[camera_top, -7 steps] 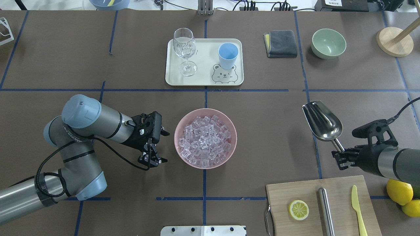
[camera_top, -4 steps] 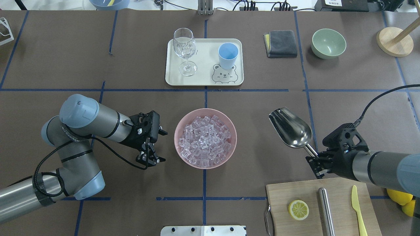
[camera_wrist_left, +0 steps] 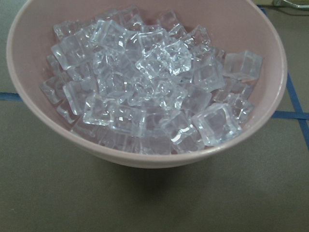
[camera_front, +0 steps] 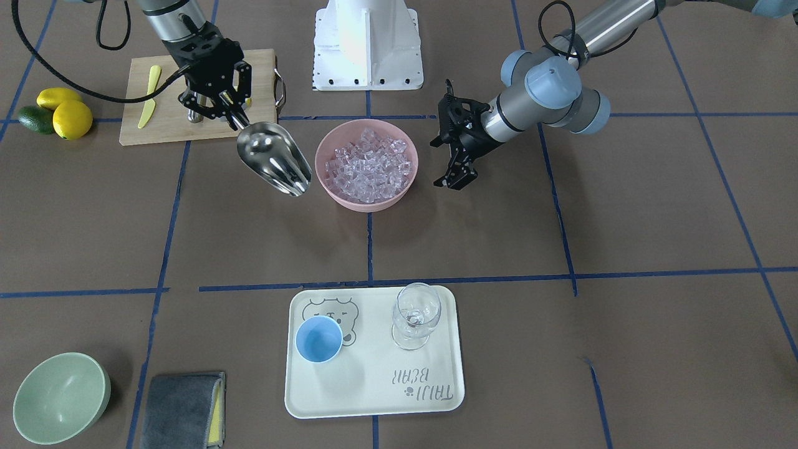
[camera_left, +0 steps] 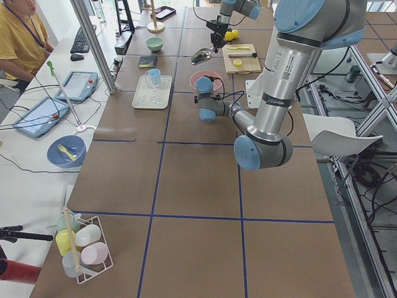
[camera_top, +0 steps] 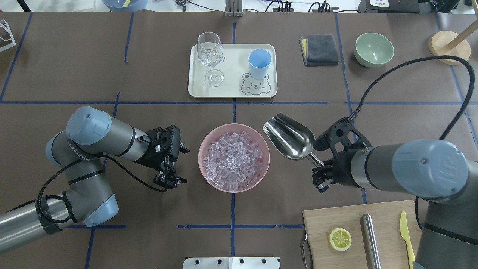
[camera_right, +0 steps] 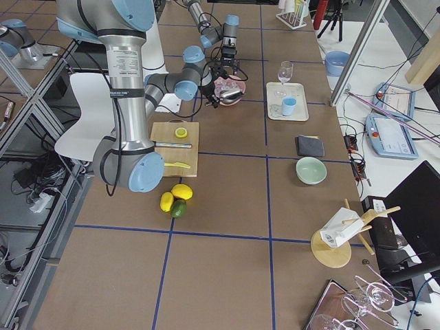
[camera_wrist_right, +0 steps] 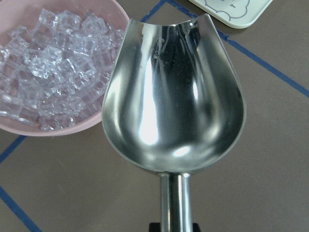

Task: Put ice in cup with scoop
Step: 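Lift the scoop with the right gripper and carry it toward the bowl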

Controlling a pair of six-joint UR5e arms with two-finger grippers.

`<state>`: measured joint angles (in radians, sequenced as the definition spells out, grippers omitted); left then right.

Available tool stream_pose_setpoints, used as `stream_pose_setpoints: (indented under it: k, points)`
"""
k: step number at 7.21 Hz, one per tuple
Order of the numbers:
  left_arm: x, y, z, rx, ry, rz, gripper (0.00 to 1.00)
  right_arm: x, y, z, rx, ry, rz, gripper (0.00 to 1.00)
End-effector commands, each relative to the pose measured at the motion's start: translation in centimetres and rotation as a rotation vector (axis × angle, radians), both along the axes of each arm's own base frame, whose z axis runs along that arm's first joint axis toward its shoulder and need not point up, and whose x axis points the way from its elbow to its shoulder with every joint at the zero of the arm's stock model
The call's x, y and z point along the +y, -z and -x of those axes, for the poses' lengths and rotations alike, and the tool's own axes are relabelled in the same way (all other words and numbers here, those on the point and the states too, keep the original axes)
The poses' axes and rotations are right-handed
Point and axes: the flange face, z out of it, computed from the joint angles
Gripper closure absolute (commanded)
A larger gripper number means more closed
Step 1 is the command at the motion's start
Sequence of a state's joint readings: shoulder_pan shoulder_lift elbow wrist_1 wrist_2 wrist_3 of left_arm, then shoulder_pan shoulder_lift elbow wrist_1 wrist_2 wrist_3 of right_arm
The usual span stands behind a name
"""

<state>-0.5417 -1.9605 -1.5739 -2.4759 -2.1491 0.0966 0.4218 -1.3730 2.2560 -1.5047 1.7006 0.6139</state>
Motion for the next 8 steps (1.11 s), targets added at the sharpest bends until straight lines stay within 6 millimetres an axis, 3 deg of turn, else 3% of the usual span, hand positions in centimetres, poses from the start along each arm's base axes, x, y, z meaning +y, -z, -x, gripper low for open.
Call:
stream_pose_setpoints:
  k: [1,2,4,6,8]
  points:
    - [-0.2,0.0,0.2,0.0,0.004,-0.001,0.0,0.1,7.7,1.4,0.09,0.03,0.044,1.0]
    - [-0.3,0.0,0.2,0.0,0.006,-0.001,0.0,0.4,9.2,1.7,0.135,0.035,0.052,1.0]
    - [-0.3,-0.1,0.2,-0.001,0.006,-0.001,0.0,0.8,8.9,2.7,0.281,0.174,-0.014,1.0]
    - [-0.1,-1.3,0.3,-0.018,0.018,0.004,0.0,0.7,10.9,4.2,0.45,0.284,-0.019,1.0]
    - [-0.1,-1.4,0.3,-0.021,0.026,0.002,0.0,-0.8,13.5,7.9,0.583,0.382,-0.009,1.0]
